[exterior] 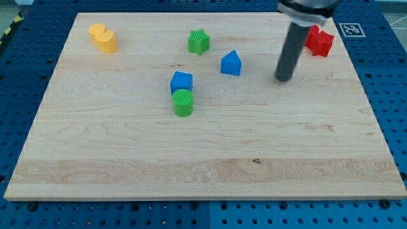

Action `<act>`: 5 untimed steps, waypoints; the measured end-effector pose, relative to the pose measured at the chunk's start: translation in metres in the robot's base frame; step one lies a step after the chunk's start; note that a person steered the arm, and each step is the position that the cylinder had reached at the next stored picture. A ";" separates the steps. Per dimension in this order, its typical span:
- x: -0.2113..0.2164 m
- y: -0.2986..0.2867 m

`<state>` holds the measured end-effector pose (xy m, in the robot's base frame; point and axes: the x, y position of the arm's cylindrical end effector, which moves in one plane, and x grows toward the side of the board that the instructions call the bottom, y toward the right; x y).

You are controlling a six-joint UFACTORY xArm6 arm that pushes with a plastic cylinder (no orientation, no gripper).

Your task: Push blue triangle a bit down and right

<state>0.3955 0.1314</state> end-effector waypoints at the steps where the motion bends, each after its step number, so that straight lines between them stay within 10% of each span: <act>1: 0.002 -0.016; 5: -0.089 -0.079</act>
<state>0.3067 0.0523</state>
